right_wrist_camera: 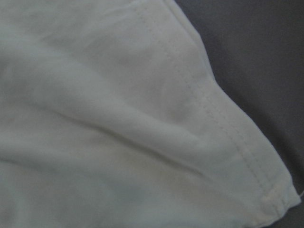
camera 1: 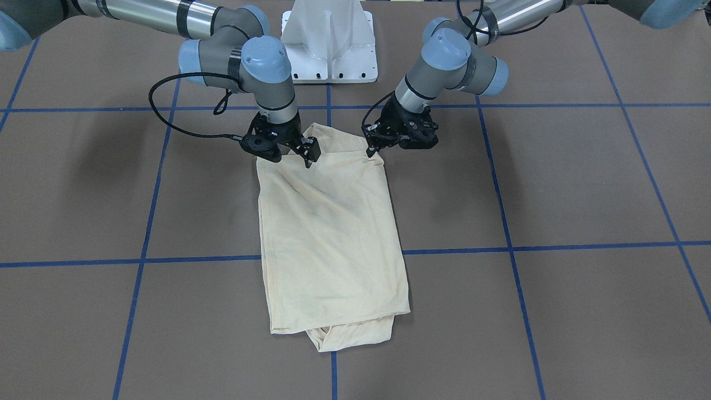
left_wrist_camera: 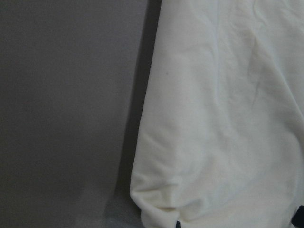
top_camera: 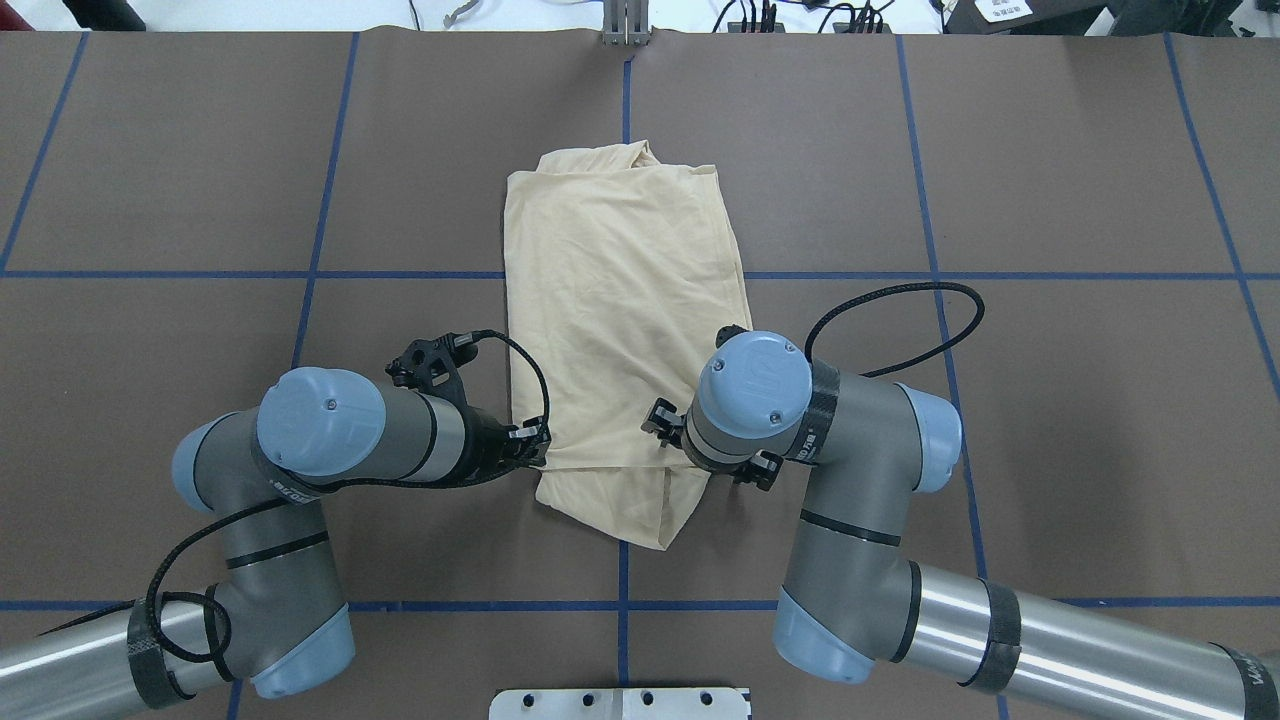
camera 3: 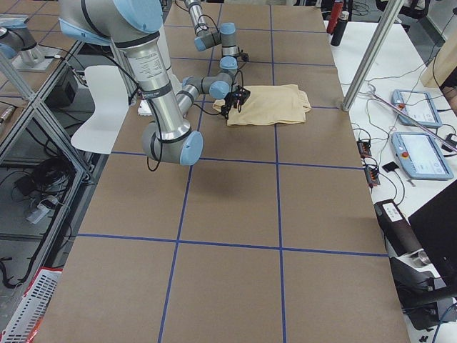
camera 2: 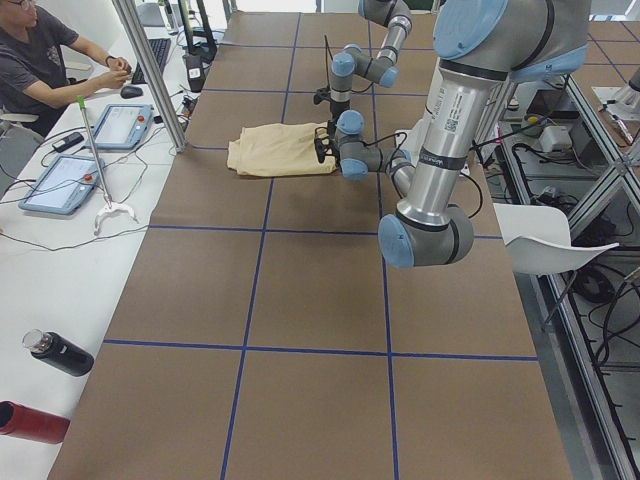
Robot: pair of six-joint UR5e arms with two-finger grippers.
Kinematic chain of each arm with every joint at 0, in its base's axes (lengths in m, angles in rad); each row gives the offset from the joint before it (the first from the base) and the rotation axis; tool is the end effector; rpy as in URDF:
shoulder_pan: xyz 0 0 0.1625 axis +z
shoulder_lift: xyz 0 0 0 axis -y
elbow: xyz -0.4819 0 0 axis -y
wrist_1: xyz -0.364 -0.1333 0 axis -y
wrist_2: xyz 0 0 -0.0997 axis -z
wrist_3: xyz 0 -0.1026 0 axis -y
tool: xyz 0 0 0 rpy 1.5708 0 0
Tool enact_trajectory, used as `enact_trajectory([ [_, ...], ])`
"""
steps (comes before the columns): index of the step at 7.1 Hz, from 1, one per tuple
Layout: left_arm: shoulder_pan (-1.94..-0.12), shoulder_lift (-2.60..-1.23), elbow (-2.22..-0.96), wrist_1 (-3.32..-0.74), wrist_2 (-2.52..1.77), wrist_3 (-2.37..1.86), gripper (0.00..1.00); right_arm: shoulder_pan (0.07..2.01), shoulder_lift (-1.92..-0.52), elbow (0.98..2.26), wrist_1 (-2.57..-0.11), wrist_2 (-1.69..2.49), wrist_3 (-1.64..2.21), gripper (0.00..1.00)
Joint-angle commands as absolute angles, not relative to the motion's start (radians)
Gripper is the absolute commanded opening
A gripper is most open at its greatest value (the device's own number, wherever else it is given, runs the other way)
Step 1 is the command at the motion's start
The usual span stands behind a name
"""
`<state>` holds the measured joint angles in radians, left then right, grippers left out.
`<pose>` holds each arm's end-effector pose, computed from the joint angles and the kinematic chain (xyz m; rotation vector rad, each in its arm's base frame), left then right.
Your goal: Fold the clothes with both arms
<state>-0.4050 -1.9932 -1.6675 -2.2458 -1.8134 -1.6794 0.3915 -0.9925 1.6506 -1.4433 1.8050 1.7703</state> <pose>0.5481 -0.3532 0.3654 -0.0354 1.2106 -0.3048 -0.5983 -0.3654 0.3435 -0.1474 -0.8071 0.4659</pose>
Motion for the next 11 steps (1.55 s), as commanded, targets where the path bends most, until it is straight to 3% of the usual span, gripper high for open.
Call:
enact_trajectory([
  [1, -0.405, -1.993, -1.667, -2.246, -1.813, -1.678, 0.0, 0.384, -0.994, 1.654, -1.445, 1.805, 1.772, 1.0],
  [4, -0.405, -1.993, -1.667, -2.246, -1.813, -1.678, 0.0, 0.371, -0.983, 1.649, -1.445, 1.805, 1.776, 1.0],
  [5, -0.405, -1.994, -1.667, -2.246, -1.813, -1.678, 0.0, 0.371, -0.983, 1.648, -1.447, 1.805, 1.778, 0.89],
  [7, -0.403, -1.994, -1.667, -2.246, -1.813, -1.678, 0.0, 0.371, -0.988, 1.648, -1.447, 1.805, 1.778, 0.5],
  [9, -0.403, -1.994, -1.667, -2.246, -1.813, -1.678, 0.0, 0.371, -0.986, 1.651, -1.448, 1.805, 1.784, 0.0],
  [11, -0.403, -1.996, -1.667, -2.246, -1.815, -1.678, 0.0, 0.374, -0.983, 1.657, -1.448, 1.805, 1.829, 0.0],
])
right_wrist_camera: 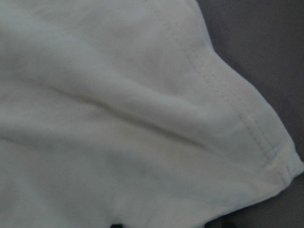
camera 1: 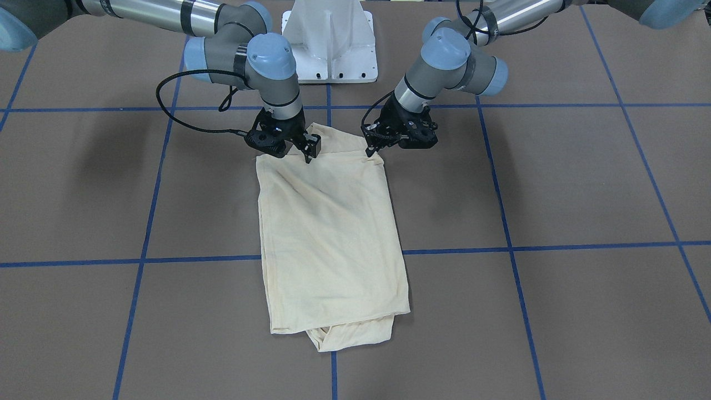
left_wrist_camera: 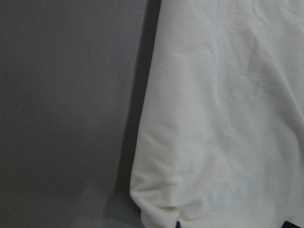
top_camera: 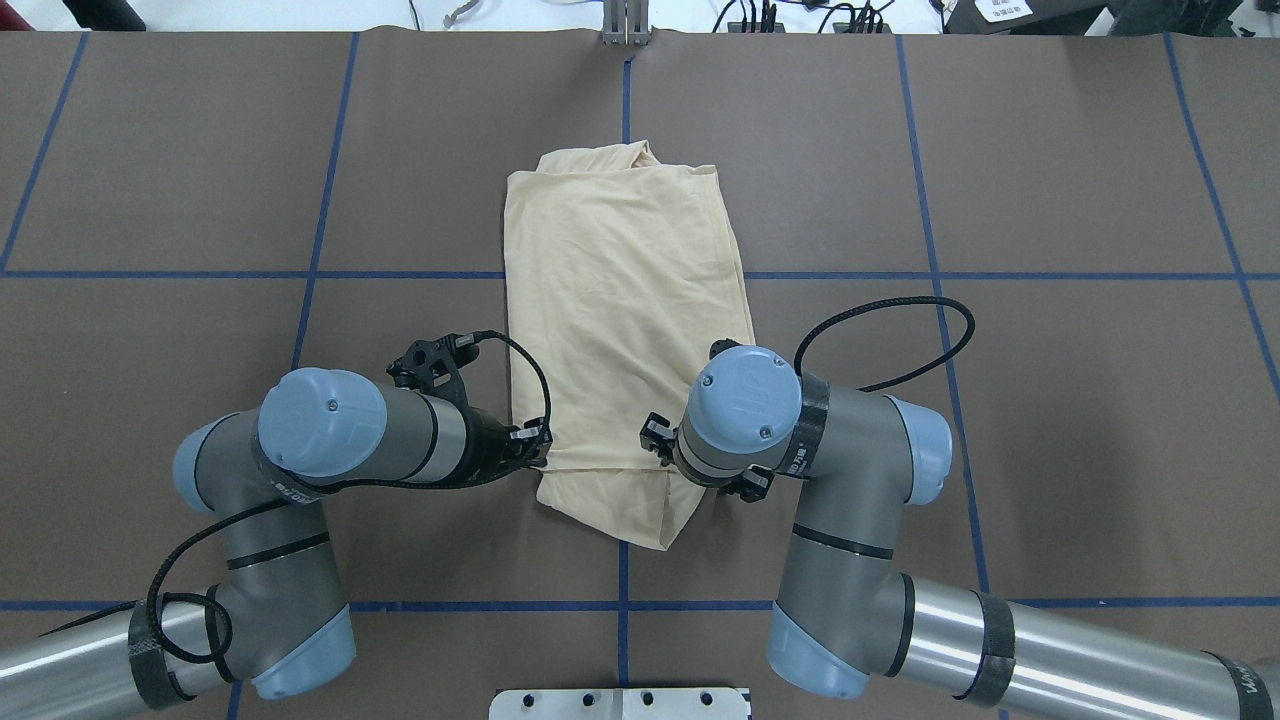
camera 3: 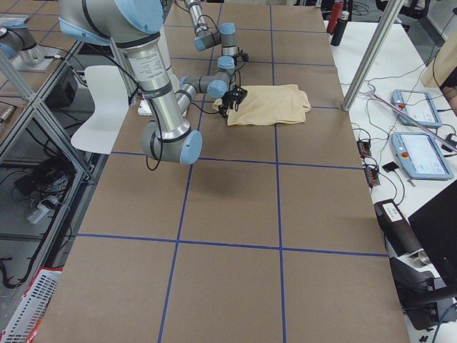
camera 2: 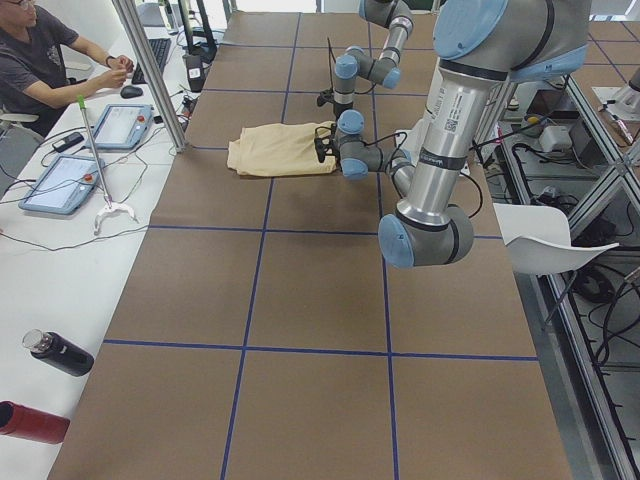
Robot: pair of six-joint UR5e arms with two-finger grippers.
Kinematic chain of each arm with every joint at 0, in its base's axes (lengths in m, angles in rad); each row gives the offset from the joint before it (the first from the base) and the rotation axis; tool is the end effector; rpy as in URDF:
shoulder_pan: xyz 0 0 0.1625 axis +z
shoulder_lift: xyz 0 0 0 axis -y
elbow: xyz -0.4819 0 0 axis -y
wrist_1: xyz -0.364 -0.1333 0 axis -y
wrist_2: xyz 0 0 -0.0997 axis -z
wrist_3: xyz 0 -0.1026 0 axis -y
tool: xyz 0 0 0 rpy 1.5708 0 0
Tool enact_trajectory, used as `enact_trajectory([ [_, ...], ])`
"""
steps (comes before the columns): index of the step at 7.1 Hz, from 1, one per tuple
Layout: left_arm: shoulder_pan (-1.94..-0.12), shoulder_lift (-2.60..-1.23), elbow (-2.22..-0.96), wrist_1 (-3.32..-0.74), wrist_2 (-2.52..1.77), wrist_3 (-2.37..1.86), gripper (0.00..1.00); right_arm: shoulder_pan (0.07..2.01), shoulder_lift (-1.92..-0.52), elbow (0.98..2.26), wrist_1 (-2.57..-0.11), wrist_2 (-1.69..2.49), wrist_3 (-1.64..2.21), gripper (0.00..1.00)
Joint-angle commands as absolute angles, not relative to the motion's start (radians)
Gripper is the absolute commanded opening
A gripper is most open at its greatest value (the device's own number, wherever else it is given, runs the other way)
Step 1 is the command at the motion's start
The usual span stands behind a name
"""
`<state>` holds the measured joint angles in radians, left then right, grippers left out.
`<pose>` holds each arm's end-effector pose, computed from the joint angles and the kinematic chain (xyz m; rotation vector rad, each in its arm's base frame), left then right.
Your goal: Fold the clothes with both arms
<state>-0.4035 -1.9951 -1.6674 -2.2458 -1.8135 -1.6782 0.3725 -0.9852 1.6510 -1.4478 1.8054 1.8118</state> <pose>0.5490 -0.3525 0.3642 -0.0353 1.2123 -0.3020 -0.6063 -0.3544 0.3389 -0.1720 -0.8062 0.4863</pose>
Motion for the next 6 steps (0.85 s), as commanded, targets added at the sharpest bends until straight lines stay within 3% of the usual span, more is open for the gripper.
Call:
enact_trajectory([
  [1, -0.403, -1.996, -1.667, -2.246, -1.815, -1.678, 0.0, 0.379, -0.983, 1.658, -1.448, 1.807, 1.829, 0.0],
  [6, -0.402, -1.997, -1.667, -2.246, -1.815, -1.678, 0.0, 0.394, -0.983, 1.658, -1.448, 1.816, 1.829, 0.0],
])
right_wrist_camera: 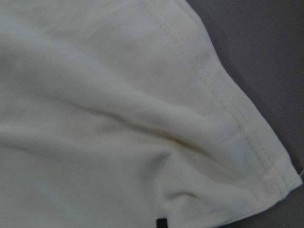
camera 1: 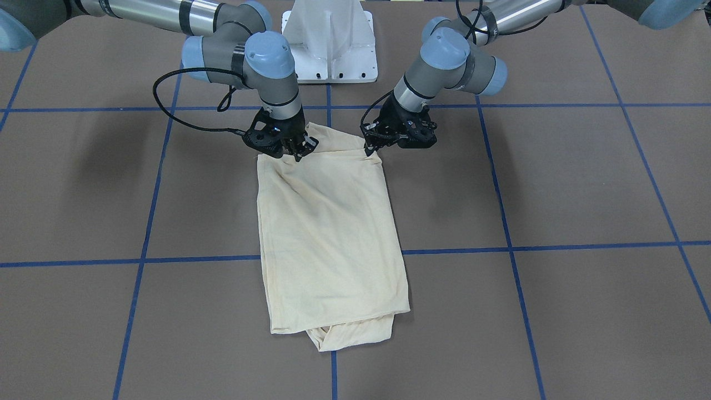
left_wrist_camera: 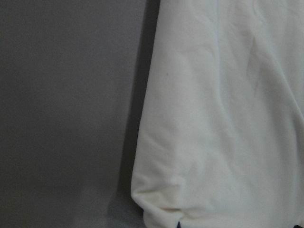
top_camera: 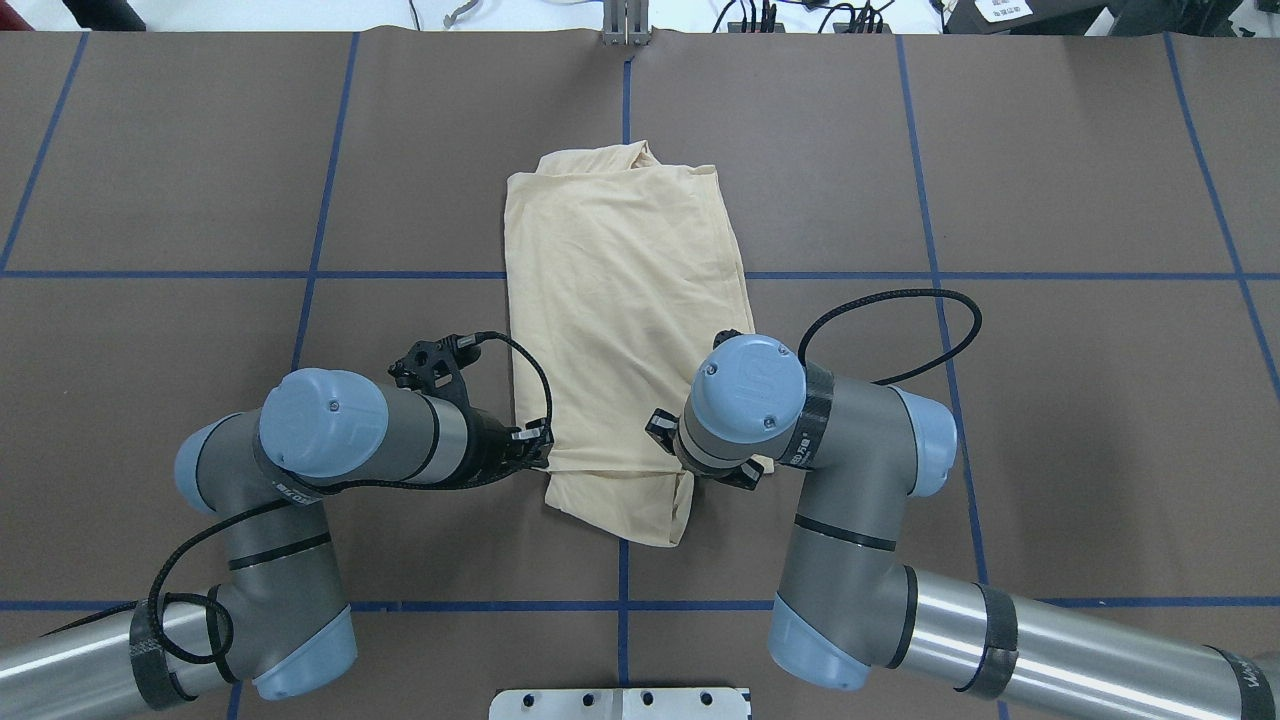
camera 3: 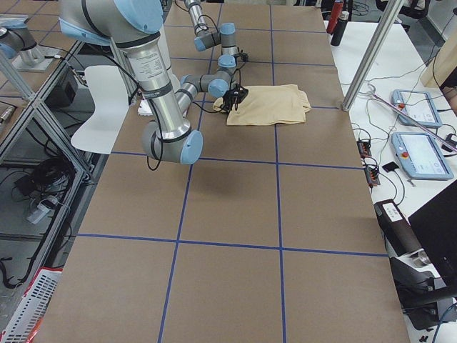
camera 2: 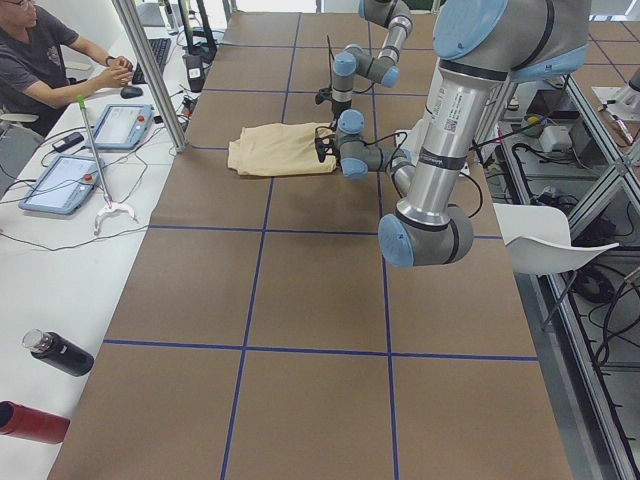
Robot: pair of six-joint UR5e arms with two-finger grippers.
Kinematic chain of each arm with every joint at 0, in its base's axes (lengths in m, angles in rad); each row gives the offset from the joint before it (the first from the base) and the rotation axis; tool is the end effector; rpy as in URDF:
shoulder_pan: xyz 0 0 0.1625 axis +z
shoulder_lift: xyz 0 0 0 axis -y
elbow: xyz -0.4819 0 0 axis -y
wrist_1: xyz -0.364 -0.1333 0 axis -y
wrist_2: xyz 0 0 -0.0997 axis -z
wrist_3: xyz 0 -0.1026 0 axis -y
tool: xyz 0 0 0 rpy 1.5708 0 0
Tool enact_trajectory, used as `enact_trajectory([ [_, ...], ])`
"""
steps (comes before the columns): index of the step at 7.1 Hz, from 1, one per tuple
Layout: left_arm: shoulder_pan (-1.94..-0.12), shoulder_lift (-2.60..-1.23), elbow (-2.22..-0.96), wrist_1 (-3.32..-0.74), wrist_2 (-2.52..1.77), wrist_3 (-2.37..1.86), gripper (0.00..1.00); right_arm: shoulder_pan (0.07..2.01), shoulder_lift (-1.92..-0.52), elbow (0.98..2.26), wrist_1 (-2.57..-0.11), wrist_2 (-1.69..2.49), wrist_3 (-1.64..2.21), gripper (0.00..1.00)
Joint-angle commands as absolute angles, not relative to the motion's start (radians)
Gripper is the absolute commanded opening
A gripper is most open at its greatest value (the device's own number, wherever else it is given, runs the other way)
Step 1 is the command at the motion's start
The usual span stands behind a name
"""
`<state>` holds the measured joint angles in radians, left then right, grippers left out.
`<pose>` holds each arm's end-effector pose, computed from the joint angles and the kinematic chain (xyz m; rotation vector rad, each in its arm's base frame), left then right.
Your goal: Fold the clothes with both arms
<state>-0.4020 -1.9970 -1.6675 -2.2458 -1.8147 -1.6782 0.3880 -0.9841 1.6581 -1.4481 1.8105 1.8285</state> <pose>0.5499 -0.3517 0.3629 -0.0369 1.2142 -0.2995 -0.5995 -0.3627 0.3350 -0.1768 -0.8151 0.5129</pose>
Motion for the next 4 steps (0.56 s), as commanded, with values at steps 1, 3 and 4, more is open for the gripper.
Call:
enact_trajectory([
  [1, -0.402, -1.997, -1.667, -2.246, -1.815, -1.678, 0.0, 0.397, -0.983, 1.658, -1.448, 1.819, 1.829, 0.0],
  [3, -0.403, -1.994, -1.677, -2.246, -1.818, -1.678, 0.0, 0.402, -0.991, 1.687, -1.448, 1.841, 1.829, 0.0],
  [4, -0.4, -1.99, -1.695, -2.244, -1.819, -1.677, 0.0, 0.405, -1.002, 1.725, -1.45, 1.867, 1.829, 0.0],
])
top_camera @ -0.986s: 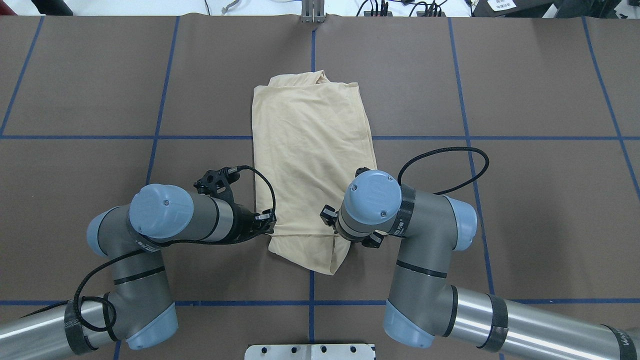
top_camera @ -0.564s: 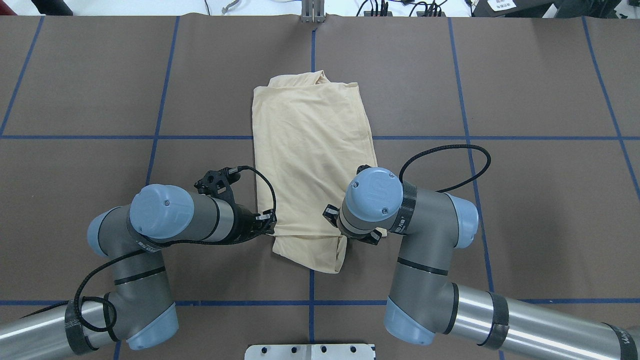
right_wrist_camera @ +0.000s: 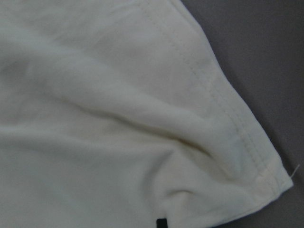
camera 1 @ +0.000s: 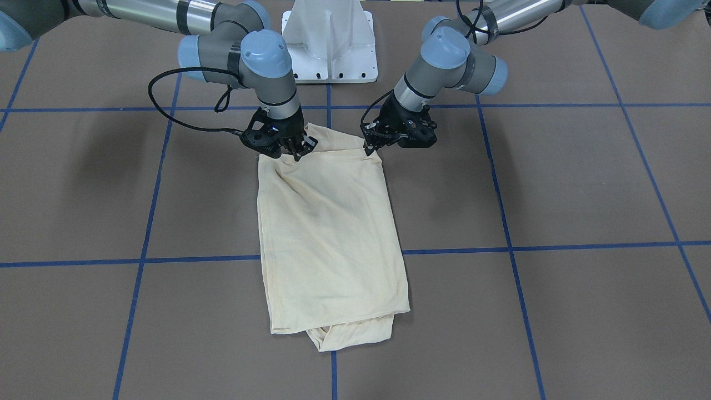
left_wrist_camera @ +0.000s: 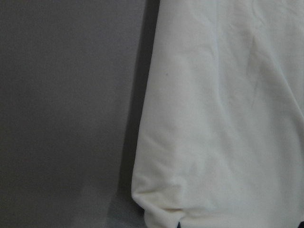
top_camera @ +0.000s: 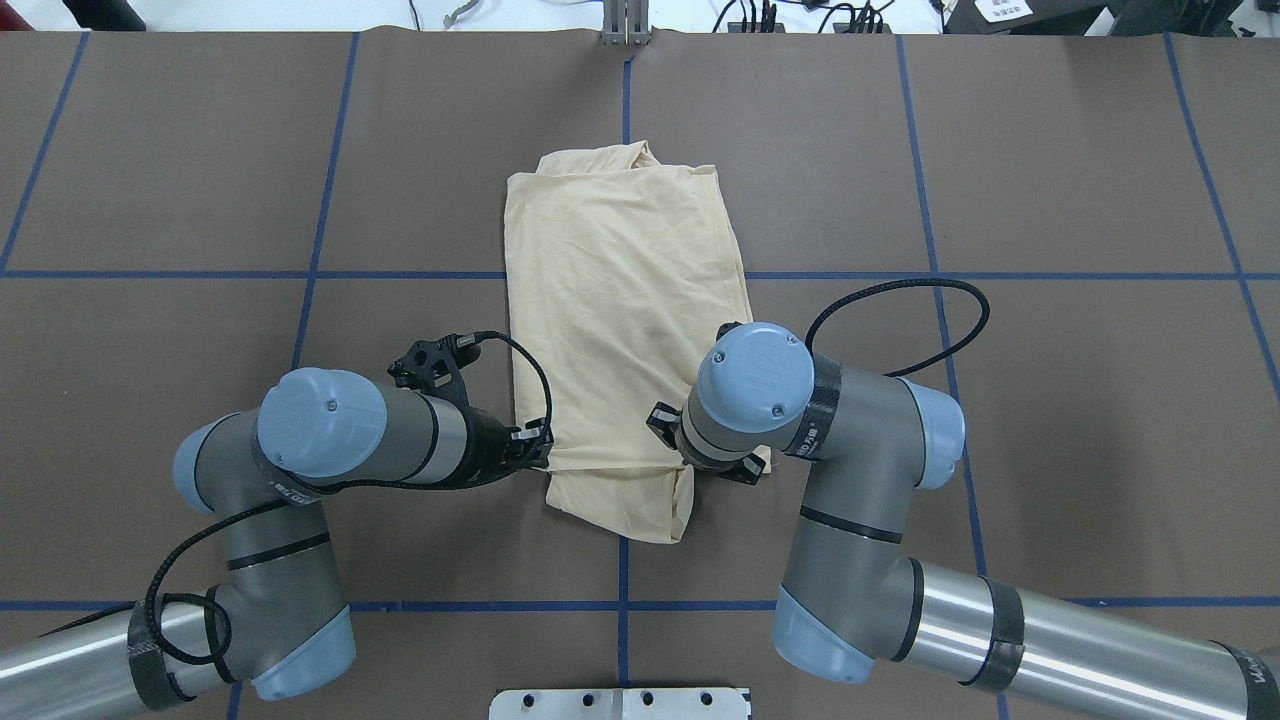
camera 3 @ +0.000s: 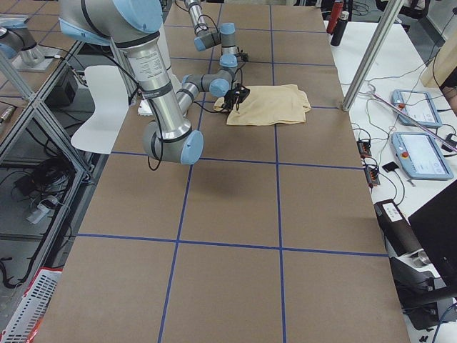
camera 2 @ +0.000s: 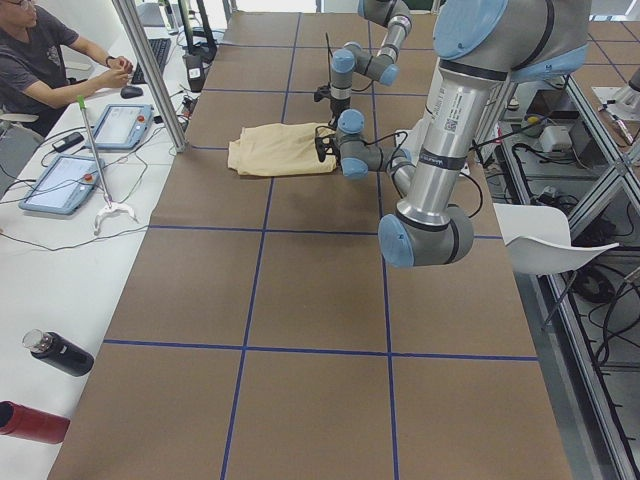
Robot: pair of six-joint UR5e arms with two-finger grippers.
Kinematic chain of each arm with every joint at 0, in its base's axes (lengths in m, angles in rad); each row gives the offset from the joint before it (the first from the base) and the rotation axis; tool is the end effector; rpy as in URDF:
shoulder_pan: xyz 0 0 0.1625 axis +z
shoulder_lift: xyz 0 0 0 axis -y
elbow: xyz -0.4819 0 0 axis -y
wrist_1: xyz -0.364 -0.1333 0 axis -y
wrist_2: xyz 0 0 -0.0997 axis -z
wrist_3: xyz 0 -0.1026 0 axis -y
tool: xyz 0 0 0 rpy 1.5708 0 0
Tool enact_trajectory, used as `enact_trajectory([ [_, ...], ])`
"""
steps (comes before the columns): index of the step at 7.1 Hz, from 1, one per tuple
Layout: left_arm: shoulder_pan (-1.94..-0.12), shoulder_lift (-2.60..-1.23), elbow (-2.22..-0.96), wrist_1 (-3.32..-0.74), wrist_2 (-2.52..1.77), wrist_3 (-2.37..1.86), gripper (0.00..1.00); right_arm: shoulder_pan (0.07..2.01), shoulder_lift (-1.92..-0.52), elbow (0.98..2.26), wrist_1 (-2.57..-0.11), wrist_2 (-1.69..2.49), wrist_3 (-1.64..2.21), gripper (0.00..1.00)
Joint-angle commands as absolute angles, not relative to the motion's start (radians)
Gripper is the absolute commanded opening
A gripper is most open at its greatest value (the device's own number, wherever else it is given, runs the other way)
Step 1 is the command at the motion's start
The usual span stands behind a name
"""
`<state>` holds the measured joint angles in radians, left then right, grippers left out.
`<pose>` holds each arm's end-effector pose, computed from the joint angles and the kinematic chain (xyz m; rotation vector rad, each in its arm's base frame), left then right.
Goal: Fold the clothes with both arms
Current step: 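Lift the bundle's near edge with both grippers and fold it away from the robot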
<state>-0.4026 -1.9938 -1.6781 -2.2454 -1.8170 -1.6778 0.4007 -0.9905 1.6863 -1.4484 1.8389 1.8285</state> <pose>0.5468 -0.3506 0.3603 -0.0369 1.2211 -0.2967 -0.5884 -0.3645 0.3270 -0.1964 -0.8384 0.5082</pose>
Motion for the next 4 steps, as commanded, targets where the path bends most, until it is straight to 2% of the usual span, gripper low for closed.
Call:
enact_trajectory([
  [1, -0.393, -1.985, -1.728, -2.244, -1.819, -1.675, 0.0, 0.4, -1.035, 1.759, -1.448, 1.871, 1.829, 0.0],
  [4, -0.284, -1.982, -1.833, -2.156, -1.822, -1.658, 0.0, 0.33, -1.048, 1.889, -1.556, 1.937, 1.83, 0.0],
])
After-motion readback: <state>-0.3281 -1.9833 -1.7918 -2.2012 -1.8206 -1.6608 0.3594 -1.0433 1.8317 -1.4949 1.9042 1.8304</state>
